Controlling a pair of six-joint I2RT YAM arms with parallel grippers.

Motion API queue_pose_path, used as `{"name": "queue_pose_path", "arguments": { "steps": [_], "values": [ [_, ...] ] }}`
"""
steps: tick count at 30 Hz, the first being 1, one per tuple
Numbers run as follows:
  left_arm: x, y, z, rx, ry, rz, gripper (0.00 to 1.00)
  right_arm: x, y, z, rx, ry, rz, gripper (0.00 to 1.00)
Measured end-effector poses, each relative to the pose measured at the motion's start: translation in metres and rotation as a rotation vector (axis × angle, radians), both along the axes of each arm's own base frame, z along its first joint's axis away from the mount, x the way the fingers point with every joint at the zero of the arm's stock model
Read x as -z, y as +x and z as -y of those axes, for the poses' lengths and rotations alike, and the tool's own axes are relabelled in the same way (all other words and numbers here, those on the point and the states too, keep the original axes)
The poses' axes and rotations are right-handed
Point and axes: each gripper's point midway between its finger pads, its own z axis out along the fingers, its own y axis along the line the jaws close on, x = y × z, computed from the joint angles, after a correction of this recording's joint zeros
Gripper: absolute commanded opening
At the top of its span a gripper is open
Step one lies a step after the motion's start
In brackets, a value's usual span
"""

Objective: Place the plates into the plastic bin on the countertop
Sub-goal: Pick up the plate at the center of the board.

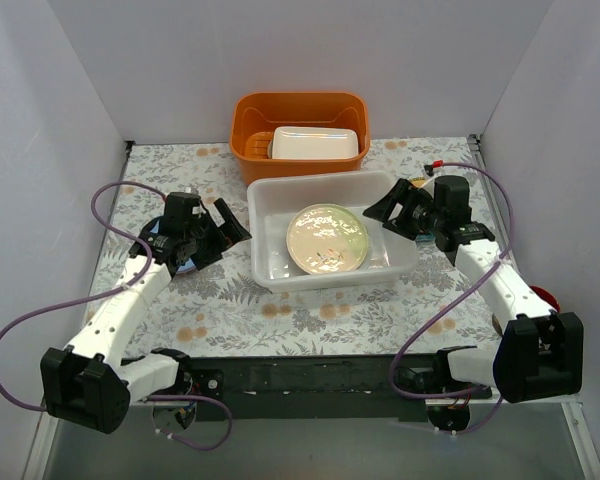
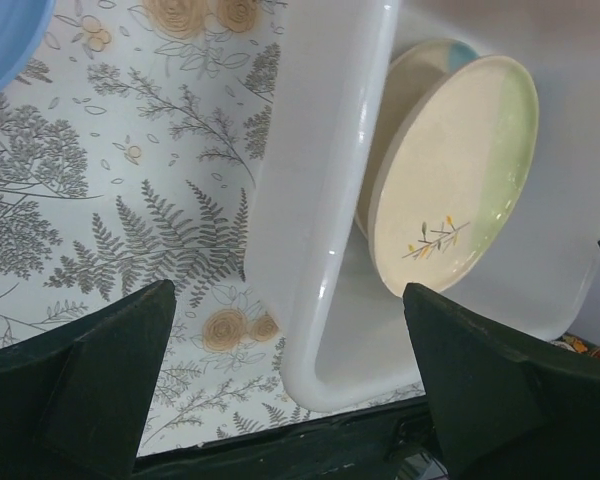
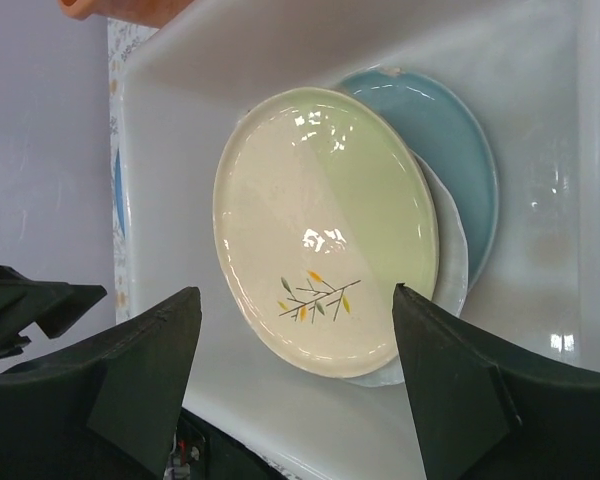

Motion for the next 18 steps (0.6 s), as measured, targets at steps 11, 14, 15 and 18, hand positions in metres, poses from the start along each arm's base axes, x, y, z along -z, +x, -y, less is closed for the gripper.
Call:
{"name": "queue_pose_path", "arguments": {
  "steps": [11,14,15,18],
  "values": [
    [0.025,0.011,-0.059,-0.137,0.005,-0.074,0.96,-0.008,-0.018,-0.048,-0.143,0.005,0.018,0.83],
    [0.033,0.011,-0.077,-0.189,0.001,-0.102,0.93,-0.009,-0.029,-0.069,-0.202,0.001,0.021,0.83],
    [0.036,0.012,-0.081,-0.201,-0.001,-0.111,0.93,-0.009,-0.032,-0.075,-0.217,-0.003,0.021,0.83],
    [0.049,0.012,-0.093,-0.240,-0.022,-0.149,0.89,-0.010,-0.043,-0.094,-0.266,-0.013,0.024,0.83]
  ]
}}
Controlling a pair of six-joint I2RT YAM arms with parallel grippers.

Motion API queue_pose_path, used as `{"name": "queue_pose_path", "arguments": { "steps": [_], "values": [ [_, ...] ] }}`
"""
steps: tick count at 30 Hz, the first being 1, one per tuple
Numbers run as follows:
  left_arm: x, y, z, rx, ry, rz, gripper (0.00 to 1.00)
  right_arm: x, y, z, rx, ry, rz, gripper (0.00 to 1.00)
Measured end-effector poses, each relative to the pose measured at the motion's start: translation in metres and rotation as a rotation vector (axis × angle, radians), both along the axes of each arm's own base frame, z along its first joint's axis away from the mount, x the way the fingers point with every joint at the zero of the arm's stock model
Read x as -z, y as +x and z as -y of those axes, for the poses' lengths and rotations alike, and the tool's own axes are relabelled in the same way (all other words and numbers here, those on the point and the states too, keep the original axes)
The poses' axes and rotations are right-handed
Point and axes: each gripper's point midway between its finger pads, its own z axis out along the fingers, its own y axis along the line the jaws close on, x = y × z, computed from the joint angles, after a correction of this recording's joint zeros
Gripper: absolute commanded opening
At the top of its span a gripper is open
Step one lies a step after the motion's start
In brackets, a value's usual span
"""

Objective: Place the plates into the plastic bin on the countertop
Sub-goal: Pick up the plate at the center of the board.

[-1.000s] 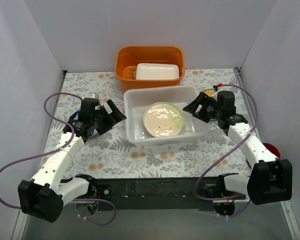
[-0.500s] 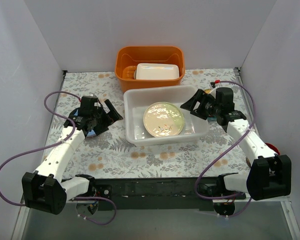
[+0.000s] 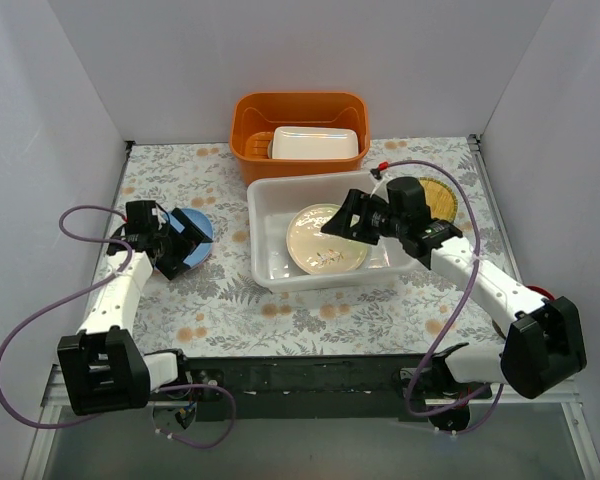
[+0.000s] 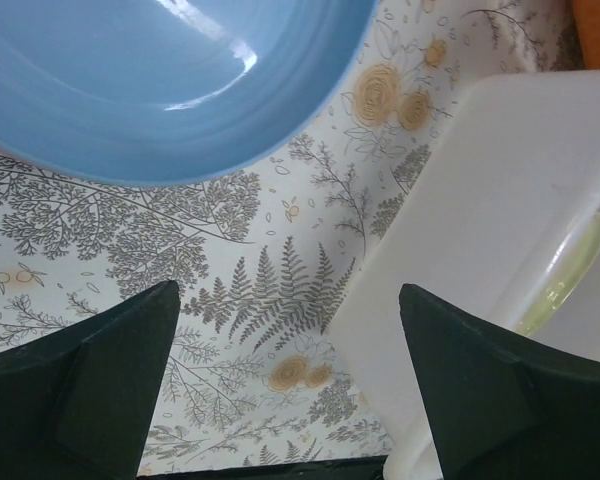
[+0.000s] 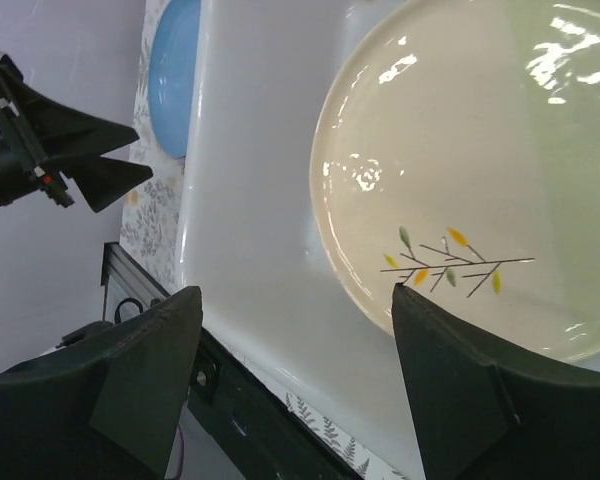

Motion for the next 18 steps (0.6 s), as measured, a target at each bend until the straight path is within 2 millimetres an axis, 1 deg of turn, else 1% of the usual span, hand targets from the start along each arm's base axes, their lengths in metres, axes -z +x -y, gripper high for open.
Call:
{"name": "queue_pose_path", "arguments": {
  "steps": [4,7,9,11,13,16,18],
  "values": [
    [0.019,-0.004,-0.012,-0.046,-0.041,-0.057,0.87,-0.011,-0.017,-0.026,-0.065,-0.010,0.022,0.83],
    [0.031,-0.010,-0.020,-0.081,-0.073,-0.089,0.87,-0.025,-0.027,-0.049,-0.114,-0.015,0.045,0.83],
    [0.036,-0.013,-0.027,-0.109,-0.091,-0.104,0.87,-0.033,-0.029,-0.063,-0.138,-0.015,0.061,0.82],
    [0.040,-0.015,-0.034,-0.138,-0.106,-0.111,0.87,-0.042,-0.031,-0.082,-0.169,-0.015,0.078,0.83],
    [0.043,-0.017,-0.042,-0.168,-0.126,-0.112,0.87,-0.046,-0.030,-0.102,-0.197,-0.024,0.086,0.82],
    [0.045,-0.019,-0.052,-0.205,-0.149,-0.111,0.89,-0.048,-0.027,-0.136,-0.247,-0.042,0.087,0.82],
    [0.047,-0.021,-0.058,-0.223,-0.158,-0.112,0.90,-0.045,-0.024,-0.160,-0.280,-0.059,0.082,0.82]
  ]
}}
